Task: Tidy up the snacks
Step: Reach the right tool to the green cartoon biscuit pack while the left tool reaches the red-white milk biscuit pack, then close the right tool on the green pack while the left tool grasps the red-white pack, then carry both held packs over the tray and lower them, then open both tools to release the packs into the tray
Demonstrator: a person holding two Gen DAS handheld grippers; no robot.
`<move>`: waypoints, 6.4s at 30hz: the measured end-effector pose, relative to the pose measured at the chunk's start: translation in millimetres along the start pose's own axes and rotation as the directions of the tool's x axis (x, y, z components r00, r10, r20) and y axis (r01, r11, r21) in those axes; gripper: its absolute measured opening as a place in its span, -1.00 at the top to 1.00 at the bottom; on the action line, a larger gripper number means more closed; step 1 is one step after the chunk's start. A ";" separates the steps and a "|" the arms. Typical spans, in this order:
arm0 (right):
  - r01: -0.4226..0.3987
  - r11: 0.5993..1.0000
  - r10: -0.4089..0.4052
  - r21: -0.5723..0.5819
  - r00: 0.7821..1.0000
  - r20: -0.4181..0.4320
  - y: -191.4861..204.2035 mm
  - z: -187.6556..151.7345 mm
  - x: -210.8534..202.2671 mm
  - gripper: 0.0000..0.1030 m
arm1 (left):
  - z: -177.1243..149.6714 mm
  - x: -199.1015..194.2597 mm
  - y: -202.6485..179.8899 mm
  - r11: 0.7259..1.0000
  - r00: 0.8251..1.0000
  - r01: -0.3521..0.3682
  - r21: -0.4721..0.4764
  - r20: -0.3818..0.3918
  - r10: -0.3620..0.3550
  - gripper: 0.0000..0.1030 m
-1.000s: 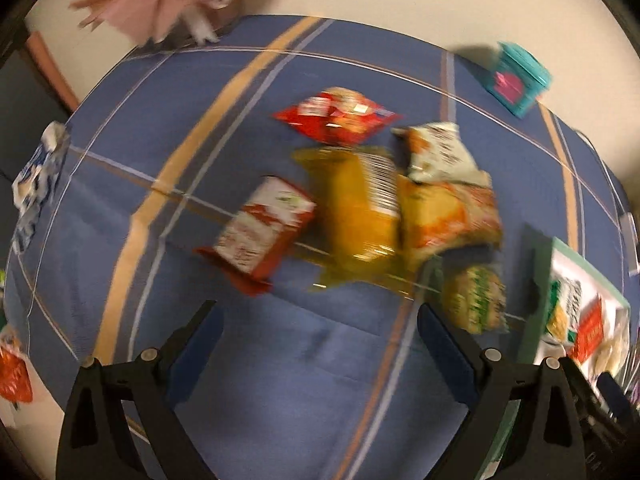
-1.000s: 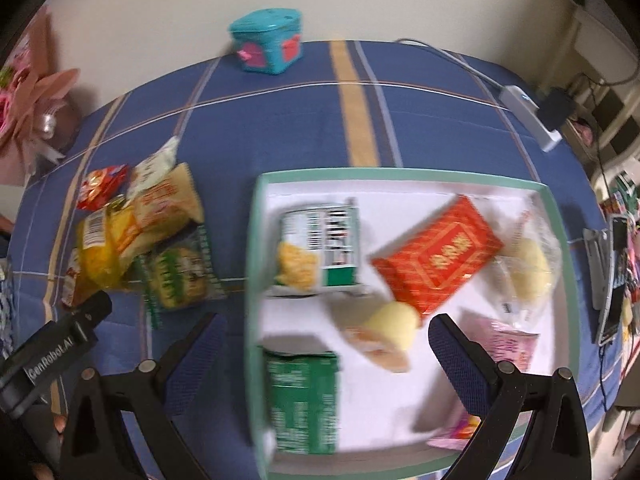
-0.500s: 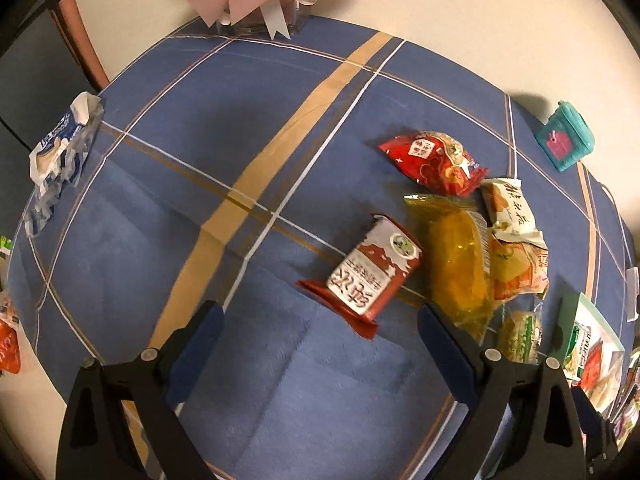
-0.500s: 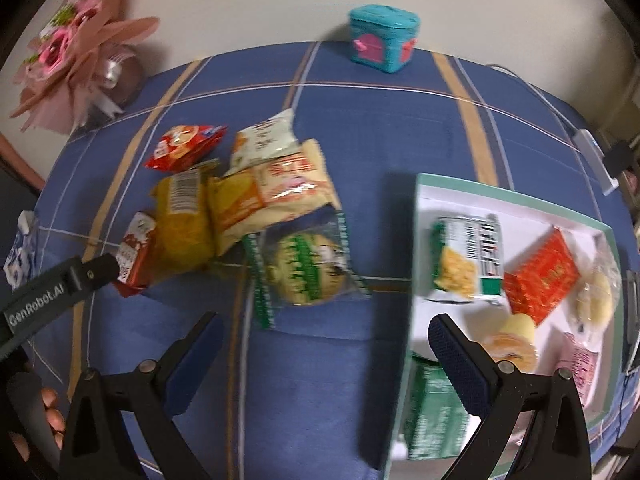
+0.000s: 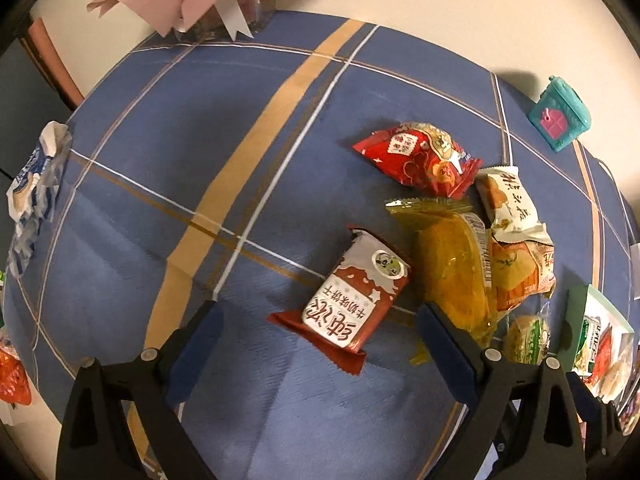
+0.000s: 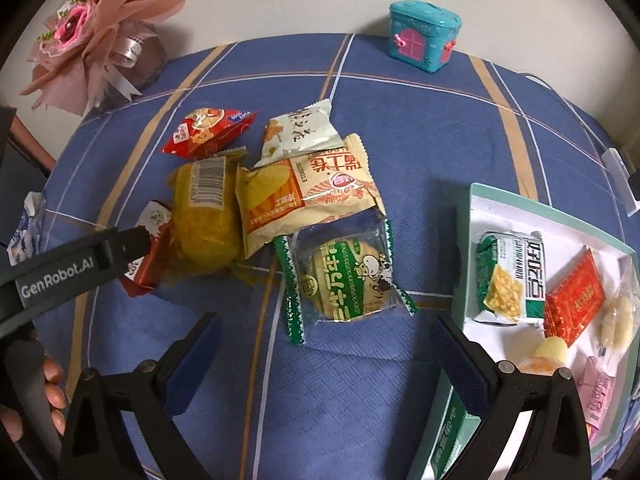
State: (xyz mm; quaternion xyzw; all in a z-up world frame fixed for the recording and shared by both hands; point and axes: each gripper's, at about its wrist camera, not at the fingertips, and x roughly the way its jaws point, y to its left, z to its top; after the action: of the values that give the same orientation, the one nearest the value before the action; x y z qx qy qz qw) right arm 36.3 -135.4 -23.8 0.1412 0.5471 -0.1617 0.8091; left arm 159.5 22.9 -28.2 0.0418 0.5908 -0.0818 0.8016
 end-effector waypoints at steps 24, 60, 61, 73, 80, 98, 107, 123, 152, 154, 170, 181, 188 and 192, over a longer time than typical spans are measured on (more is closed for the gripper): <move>-0.017 1.000 0.018 0.013 0.999 -0.033 -14.4 7.4 40.3 -1.00 | 10.6 23.5 -8.6 0.999 0.999 0.035 0.015 -0.023 -0.034 -0.89; 0.005 0.999 -0.006 0.033 0.999 0.038 -30.9 8.9 45.4 -0.25 | 6.3 45.2 -41.1 0.996 0.999 0.049 0.078 -0.014 -0.048 0.19; 0.002 0.999 -0.004 0.034 0.999 0.040 -30.7 9.3 43.8 -0.23 | 5.9 44.4 -40.5 0.996 0.999 0.049 0.074 -0.016 -0.048 0.19; -0.018 0.999 0.017 0.032 0.998 0.056 -28.3 10.9 17.0 -0.12 | 6.4 4.2 -31.6 0.997 0.998 0.060 0.038 0.009 -0.060 0.19; -0.034 0.998 0.031 0.044 0.997 0.072 -32.9 7.8 -0.3 -0.12 | -6.0 -17.4 -34.8 0.996 0.997 0.071 0.048 0.019 -0.072 0.19; -0.035 0.996 0.024 0.076 0.990 0.142 -57.9 -13.6 -51.1 -0.12 | -43.1 -49.8 -76.5 0.987 0.991 0.119 0.111 0.042 -0.124 0.19; -0.019 0.991 -0.002 0.134 0.988 0.156 -95.5 -18.1 -62.5 -0.12 | -58.4 -56.7 -116.6 0.976 0.988 0.143 0.167 0.030 -0.150 0.19; -0.014 0.951 -0.034 0.309 0.988 0.150 -183.7 -30.9 -67.0 -0.12 | -94.6 -61.6 -211.9 0.908 0.978 0.200 0.369 -0.018 -0.208 0.19; 0.015 0.917 -0.065 0.398 0.992 0.112 -243.7 -39.6 -56.2 -0.13 | -94.6 -35.0 -285.5 0.844 0.956 0.274 0.461 -0.034 -0.292 0.21; 0.020 0.918 -0.068 0.397 0.992 0.107 -243.8 -38.3 -55.4 -0.13 | -94.2 -35.0 -286.0 0.843 0.954 0.281 0.460 -0.033 -0.299 0.21; 0.030 0.916 -0.071 0.399 0.994 0.088 -242.1 -36.0 -55.2 -0.16 | -91.8 -34.0 -277.1 0.851 0.947 0.308 0.426 -0.055 -0.315 0.04; 0.039 0.919 -0.072 0.392 0.995 0.068 -239.2 -35.4 -55.2 -0.25 | -85.3 -40.6 -258.6 0.870 0.942 0.328 0.369 -0.064 -0.328 -0.12; 0.056 0.928 -0.085 0.369 0.994 0.062 -234.1 -33.7 -59.6 -0.41 | -80.2 -46.5 -248.9 0.877 0.939 0.337 0.341 -0.057 -0.339 -0.18; 0.068 0.933 -0.096 0.353 0.993 0.063 -229.8 -33.8 -63.9 -0.46 | -77.4 -48.9 -239.5 0.892 0.947 0.316 0.324 -0.048 -0.318 -0.18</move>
State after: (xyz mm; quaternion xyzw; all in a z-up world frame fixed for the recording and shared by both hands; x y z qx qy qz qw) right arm -110.0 -323.5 11.6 0.2532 0.4825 -0.2956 0.7847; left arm 29.3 -195.9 2.4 0.0771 0.5652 -0.3084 0.7612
